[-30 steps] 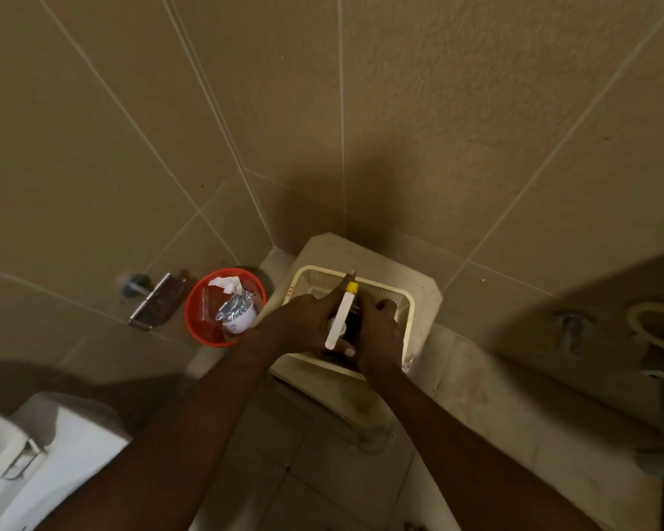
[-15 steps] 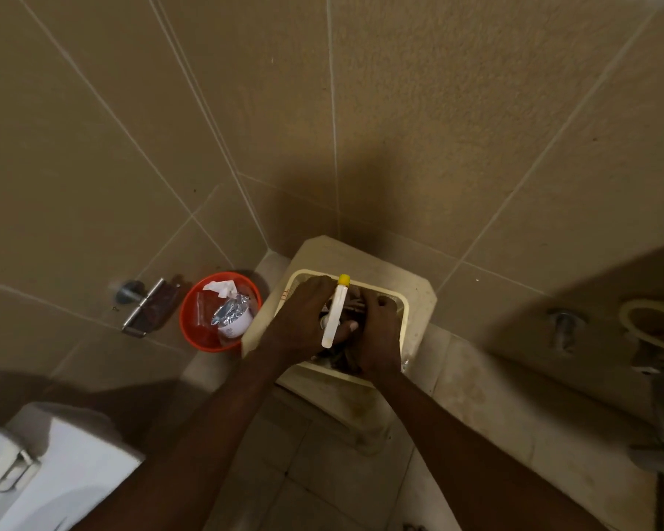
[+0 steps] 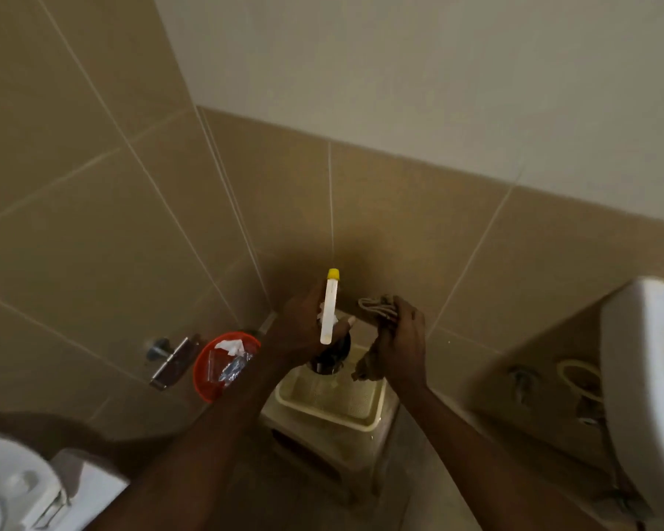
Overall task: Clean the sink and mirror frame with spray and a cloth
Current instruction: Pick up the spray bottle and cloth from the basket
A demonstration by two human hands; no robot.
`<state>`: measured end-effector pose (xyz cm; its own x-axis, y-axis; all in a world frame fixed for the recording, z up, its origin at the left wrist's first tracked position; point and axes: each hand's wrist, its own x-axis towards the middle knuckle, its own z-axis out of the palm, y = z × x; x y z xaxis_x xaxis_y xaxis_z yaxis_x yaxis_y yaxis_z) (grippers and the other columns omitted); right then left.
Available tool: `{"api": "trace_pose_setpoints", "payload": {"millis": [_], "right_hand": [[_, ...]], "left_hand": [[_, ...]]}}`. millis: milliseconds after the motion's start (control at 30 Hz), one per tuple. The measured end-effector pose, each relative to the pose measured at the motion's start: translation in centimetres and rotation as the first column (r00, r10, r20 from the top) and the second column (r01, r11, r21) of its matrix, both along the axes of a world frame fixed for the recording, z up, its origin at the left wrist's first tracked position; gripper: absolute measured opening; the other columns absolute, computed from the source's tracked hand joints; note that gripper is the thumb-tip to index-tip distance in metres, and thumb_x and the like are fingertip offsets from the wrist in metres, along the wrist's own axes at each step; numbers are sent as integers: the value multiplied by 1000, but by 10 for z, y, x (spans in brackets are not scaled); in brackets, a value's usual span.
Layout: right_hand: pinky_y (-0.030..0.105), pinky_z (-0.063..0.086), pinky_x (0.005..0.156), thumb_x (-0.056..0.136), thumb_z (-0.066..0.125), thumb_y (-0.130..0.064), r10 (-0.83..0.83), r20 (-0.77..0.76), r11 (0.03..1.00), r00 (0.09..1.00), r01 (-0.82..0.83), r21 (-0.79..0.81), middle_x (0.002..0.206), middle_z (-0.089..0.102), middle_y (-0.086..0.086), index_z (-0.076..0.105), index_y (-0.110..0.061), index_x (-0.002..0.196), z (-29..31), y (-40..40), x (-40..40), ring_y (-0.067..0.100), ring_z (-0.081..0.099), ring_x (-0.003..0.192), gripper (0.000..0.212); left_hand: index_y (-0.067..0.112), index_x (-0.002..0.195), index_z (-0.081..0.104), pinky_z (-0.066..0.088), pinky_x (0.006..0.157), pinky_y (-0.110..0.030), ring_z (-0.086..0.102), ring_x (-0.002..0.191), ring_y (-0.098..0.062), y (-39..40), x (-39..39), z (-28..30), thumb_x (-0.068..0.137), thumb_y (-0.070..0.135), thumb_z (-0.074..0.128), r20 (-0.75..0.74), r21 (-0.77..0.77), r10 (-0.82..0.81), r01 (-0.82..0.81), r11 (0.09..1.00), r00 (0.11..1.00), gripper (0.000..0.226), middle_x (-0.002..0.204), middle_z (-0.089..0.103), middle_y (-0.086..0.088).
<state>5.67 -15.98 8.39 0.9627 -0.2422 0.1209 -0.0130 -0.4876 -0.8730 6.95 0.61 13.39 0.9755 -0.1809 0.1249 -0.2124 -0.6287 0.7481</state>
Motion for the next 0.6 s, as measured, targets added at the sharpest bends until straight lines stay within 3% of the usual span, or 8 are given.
{"api": "trace_pose_setpoints", "payload": {"millis": [100,167,267,333,433,600], "right_hand": [[24,38,93,85,47,8,-22,102,999,995,19,29,123,49,17,50,-3,128,51,-5,4,13,44,107,45],[14,32,89,90,45,-1,-31,171,999,985,24,44,123,51,16,50,-2,129,85,-9,5,8,41,105,38],[18,36,87,92,44,-13,-40,246,996,968,20,86,122,53,11,51,-8,126,142,-17,1,5,43,105,36],[21,38,87,88,49,-11,-60,307,995,950,31,100,120,55,10,53,-8,125,178,-26,-5,10,47,106,37],[12,34,83,84,58,1,-120,373,989,920,78,126,116,55,10,53,-6,124,227,-42,-21,4,44,99,41],[3,33,84,86,61,-2,-184,478,978,859,112,175,113,51,3,51,-9,126,294,-83,-66,7,46,102,42]], "left_hand": [[1,114,56,45,68,-30,61,77,-26,-9,1,50,83,38,71,107,32,-19,15,999,994,50,83,60,-8],[0,110,57,44,65,-31,59,72,-26,-16,1,81,78,43,67,166,22,-19,15,1000,986,55,79,57,-4],[-1,104,58,51,64,-41,61,71,-30,-28,-2,126,75,45,67,266,-15,-38,44,999,963,54,80,62,-11],[6,103,59,49,68,-34,60,77,-26,-41,-9,156,76,43,68,285,-50,-19,35,998,958,47,85,61,-4],[17,103,58,47,72,-25,58,84,-17,-63,-20,193,76,46,68,301,-166,9,43,985,953,42,91,58,3],[38,106,57,42,73,-8,57,83,-1,-113,-56,244,79,36,68,339,-361,-5,135,923,941,30,99,61,10]]}}
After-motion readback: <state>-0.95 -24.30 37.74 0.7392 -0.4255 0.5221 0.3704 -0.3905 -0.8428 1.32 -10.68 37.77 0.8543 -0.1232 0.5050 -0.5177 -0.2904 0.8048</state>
